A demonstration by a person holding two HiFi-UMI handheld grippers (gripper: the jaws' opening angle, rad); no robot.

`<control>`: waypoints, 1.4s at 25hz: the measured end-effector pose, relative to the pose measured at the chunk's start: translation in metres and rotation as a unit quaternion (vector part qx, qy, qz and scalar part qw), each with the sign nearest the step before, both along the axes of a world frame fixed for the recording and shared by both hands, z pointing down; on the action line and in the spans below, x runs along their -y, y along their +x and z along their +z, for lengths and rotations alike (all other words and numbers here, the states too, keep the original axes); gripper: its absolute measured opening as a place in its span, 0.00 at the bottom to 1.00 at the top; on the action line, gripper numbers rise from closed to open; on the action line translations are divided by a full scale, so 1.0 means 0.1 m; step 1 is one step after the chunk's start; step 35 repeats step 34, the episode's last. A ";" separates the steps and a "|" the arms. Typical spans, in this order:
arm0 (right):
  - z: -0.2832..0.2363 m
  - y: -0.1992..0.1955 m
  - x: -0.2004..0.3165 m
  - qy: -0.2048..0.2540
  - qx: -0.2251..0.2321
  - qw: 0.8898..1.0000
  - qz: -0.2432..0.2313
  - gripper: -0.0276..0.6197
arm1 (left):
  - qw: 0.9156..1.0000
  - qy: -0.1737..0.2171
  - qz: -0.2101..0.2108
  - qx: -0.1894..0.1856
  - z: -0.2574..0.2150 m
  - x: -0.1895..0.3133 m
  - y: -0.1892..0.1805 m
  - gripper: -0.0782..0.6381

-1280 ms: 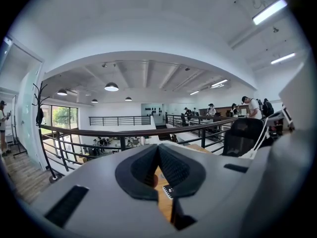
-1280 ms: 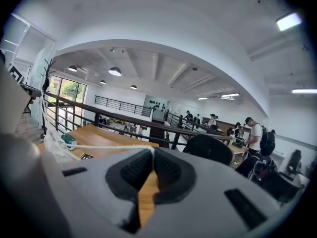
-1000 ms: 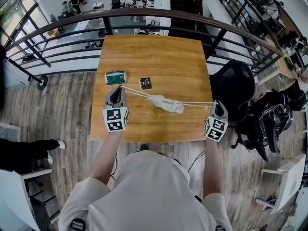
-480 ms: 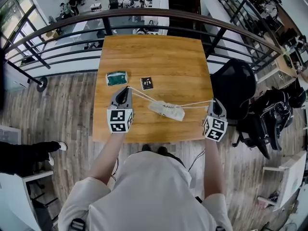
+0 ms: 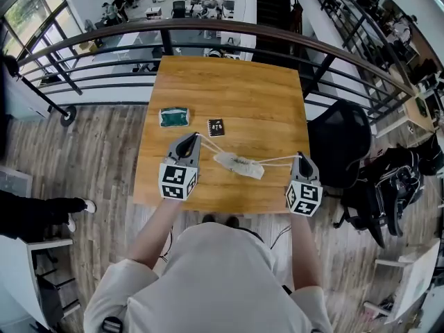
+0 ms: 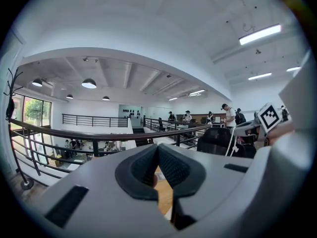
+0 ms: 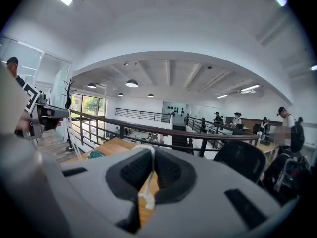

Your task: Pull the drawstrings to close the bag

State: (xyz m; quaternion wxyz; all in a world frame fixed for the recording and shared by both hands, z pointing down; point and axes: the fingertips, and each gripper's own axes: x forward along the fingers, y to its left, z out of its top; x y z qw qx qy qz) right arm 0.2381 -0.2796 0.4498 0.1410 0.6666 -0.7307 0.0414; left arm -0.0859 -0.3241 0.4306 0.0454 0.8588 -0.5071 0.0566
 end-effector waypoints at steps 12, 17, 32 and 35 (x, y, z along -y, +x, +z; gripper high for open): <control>-0.11 -0.18 0.04 0.015 0.005 0.996 -0.082 0.05 | 1.000 0.001 0.014 0.006 -0.04 -0.17 0.14 0.10; -0.18 -0.22 0.04 0.020 0.006 0.995 -0.093 0.05 | 1.000 0.004 0.012 0.007 -0.10 -0.16 0.15 0.10; -0.20 -0.09 0.08 0.023 0.010 0.995 -0.094 0.05 | 1.000 0.007 0.017 0.005 -0.17 -0.13 0.28 0.10; -0.19 -0.07 0.08 0.023 0.010 0.995 -0.096 0.05 | 1.000 0.007 0.019 0.004 -0.17 -0.13 0.32 0.10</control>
